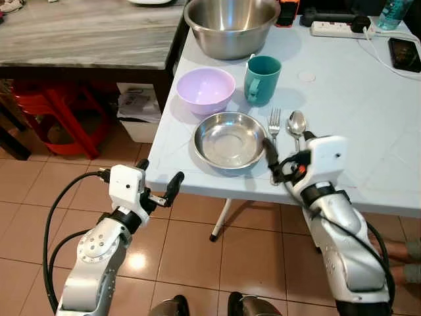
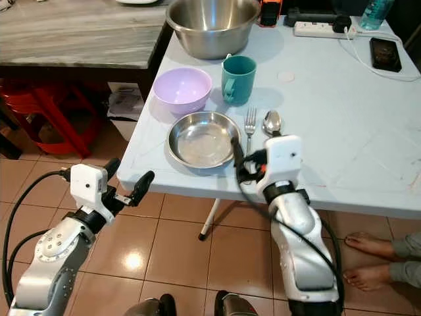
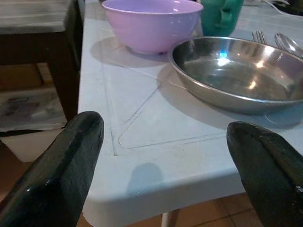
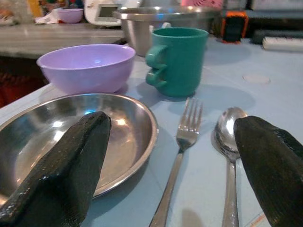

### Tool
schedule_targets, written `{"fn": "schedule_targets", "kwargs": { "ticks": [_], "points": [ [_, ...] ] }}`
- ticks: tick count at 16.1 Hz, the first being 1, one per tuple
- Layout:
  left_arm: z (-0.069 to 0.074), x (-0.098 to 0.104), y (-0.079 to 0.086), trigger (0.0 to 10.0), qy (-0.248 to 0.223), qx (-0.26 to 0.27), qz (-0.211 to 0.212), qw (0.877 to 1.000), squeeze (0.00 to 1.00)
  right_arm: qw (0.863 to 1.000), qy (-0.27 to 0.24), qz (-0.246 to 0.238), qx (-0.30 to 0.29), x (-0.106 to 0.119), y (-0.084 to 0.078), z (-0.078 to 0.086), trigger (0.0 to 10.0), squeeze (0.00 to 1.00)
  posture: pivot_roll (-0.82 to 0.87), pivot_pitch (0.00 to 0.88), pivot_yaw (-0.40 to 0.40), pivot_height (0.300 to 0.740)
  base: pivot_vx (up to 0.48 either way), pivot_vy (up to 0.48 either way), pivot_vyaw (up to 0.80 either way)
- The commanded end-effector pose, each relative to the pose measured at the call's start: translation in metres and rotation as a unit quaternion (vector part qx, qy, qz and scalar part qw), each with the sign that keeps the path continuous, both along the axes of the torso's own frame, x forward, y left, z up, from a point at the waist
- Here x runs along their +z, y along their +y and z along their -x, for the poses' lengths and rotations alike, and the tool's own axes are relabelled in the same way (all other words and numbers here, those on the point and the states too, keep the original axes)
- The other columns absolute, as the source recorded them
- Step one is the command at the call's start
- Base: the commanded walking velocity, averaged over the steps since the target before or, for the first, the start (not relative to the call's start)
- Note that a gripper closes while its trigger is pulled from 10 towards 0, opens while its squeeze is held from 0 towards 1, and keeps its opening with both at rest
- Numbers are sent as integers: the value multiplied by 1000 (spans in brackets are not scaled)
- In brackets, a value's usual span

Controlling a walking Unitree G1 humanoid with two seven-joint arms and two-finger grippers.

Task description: Setting the table

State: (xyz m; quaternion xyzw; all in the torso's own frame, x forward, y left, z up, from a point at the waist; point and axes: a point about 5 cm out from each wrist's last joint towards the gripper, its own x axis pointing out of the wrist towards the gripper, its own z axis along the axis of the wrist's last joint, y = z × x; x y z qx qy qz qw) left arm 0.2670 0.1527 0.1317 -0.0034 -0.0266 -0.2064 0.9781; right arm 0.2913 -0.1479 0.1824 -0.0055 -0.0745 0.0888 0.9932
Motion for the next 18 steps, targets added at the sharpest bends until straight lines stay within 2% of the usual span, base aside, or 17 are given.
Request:
{"fn": "schedule_targets", "kwargs": {
  "ticks": [1,7,8,13,18],
  "points": [
    [3,0,2,10000,-1,-11,-8,1000,0,1000,14,-21,-9,-1,-4,-3,10000,0,-149,226,42,740,0,0,0],
    [7,-3,3,10000,6,-17,-9,1000,0,998,38,-47,-5,1,-2,-19,10000,0,-141,231,51,740,0,0,0],
    [7,-3,2,10000,8,-19,-9,1000,0,998,46,-51,1,0,4,-27,10000,0,-141,231,51,740,0,0,0],
    [12,-3,3,10000,12,-22,-9,1000,0,996,66,-62,18,-6,14,-41,10000,0,-129,237,50,740,0,0,0],
    [12,-1,2,10000,12,-28,-7,999,0,994,79,-68,36,-8,24,-50,10000,0,-123,243,56,740,0,0,0]
  ]
}}
